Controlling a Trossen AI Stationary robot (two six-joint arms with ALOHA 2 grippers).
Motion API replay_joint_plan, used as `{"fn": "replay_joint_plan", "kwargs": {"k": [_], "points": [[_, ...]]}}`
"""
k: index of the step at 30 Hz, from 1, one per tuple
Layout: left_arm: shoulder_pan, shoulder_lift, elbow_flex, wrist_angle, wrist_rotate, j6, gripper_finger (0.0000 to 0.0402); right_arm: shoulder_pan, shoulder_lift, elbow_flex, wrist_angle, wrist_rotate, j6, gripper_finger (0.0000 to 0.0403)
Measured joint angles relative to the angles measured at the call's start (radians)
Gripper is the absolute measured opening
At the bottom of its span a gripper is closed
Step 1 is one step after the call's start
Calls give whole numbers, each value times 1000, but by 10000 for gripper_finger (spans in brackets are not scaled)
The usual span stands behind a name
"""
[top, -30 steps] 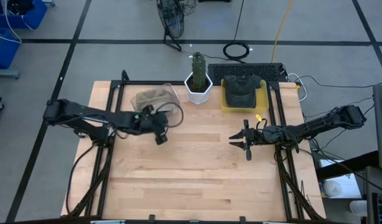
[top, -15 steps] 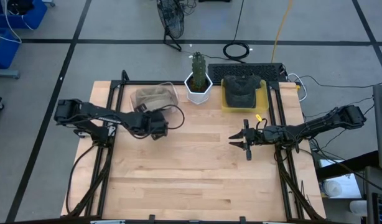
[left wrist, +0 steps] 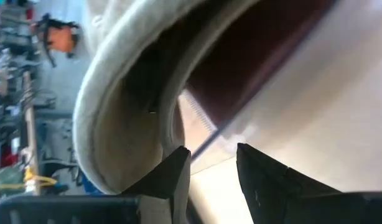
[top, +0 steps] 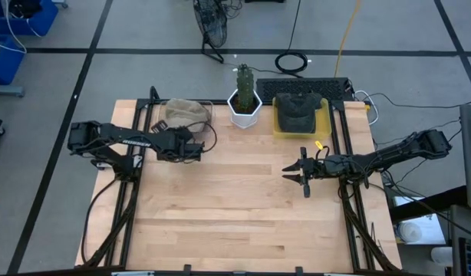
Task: Pick & Place hat
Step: Adjust the transparent bin
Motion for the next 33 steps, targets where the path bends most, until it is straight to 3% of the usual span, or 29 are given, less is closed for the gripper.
{"fn": "replay_joint_plan", "kwargs": {"k": [5, 10, 18, 22, 27, 33], "points": [[61, 0, 0, -2, -59, -3, 136, 0, 0, 0, 0, 0, 0, 89], [110, 0, 0, 6, -42, -3, 136, 0, 0, 0, -5, 0, 0, 89], [63, 0, 0, 38, -10, -24, 136, 0, 0, 0, -10, 0, 0, 89], [8, 0, 0, 88, 62, -47, 136, 0, 0, 0, -10, 0, 0, 89], [-92, 0, 0, 285, 127, -29, 136, 0, 0, 0, -8, 0, 0, 89], [-141, 30, 1, 695, 67, 301, 136, 0, 0, 0, 21, 0, 0, 89]]}}
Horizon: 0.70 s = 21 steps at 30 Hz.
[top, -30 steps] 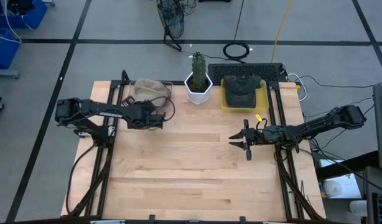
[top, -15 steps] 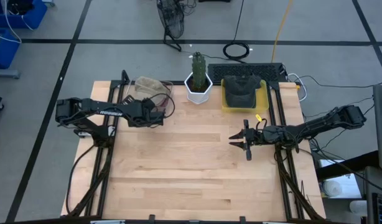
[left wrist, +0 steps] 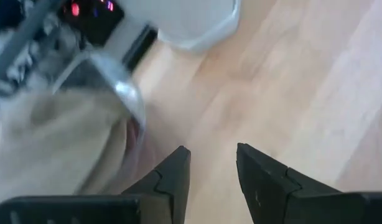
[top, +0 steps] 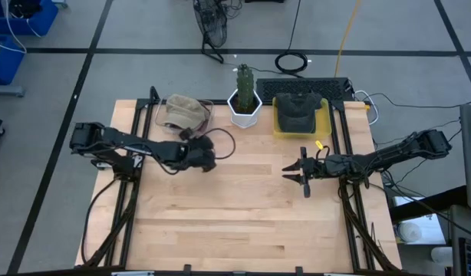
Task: Pick & Place hat
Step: Adjust the transparent bin
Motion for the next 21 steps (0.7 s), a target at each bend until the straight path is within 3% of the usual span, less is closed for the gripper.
{"fn": "replay_joint_plan", "kwargs": {"k": [4, 7, 13, 21], "points": [[70, 50, 1, 153, 20, 145, 136, 0, 0, 0, 4, 0, 0, 89], [139, 99, 0, 146, 41, 174, 136, 0, 0, 0, -2, 0, -2, 89], [245, 195, -1, 93, 1, 168, 136, 0, 0, 0, -14, 0, -4, 89], [293, 254, 0, 82, -2, 119, 136, 0, 0, 0, -18, 0, -3, 89]]}}
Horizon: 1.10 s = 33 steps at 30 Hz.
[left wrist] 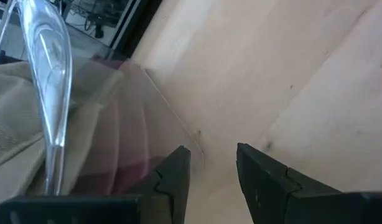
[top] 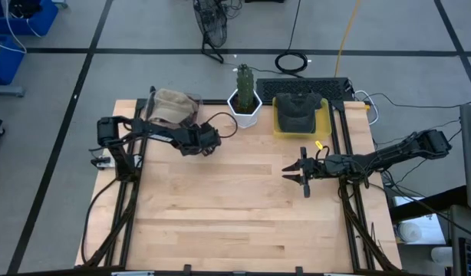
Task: Pick & Place hat
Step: Adjust the transparent bin, then adjust the yellow bin
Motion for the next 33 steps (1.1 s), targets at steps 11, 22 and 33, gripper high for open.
{"fn": "replay_joint_plan", "kwargs": {"k": [11, 22, 33], "points": [[1, 0, 0, -93, -78, -94, 136, 0, 0, 0, -8, 0, 3, 89], [-60, -45, -1, -5, -57, -167, 136, 0, 0, -27, -27, 1, -19, 89], [-134, -238, 0, 352, -77, 106, 136, -33, 1, -44, 206, 313, 15, 85]]}}
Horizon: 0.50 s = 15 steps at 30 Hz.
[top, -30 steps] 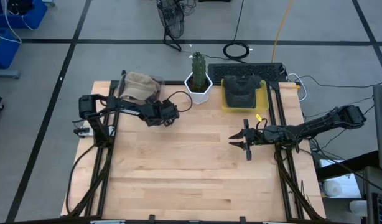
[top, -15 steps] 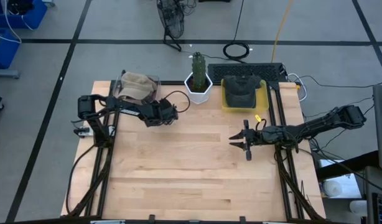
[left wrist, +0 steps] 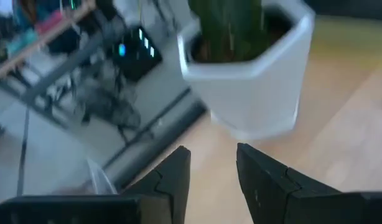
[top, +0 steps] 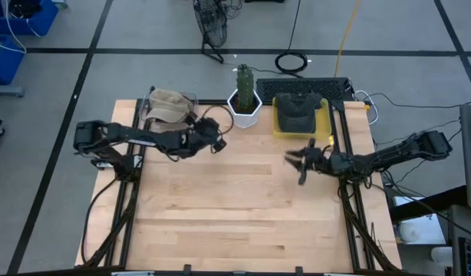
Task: Pick & Place hat
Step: Adjust the yellow bin
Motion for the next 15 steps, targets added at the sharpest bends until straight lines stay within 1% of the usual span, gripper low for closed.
{"fn": "replay_joint_plan", "kwargs": {"k": [1, 2, 6, 7, 9, 11, 13, 15], "points": [[-1, -25, -1, 27, 2, 36, 136, -12, 0, 15, -6, 49, 0, 82], [-2, -47, 0, 59, 11, 67, 136, -25, 0, 32, -20, 71, -6, 79], [-1, -157, -2, 104, 68, 154, 136, -66, 49, 130, -112, 83, -3, 61], [2, -186, 0, 125, 96, 178, 136, -75, 73, 160, -141, 84, 2, 56], [8, -252, 0, 116, 164, 214, 136, -93, 134, 223, -190, 84, 10, 47], [14, -309, 0, 123, 260, 225, 136, -113, 205, 275, -226, 83, 25, 40], [18, -368, 0, 75, 363, 217, 136, -133, 283, 323, -243, 84, 34, 36], [15, -408, 0, 47, 442, 209, 136, -155, 353, 358, -244, 83, 47, 34]]}}
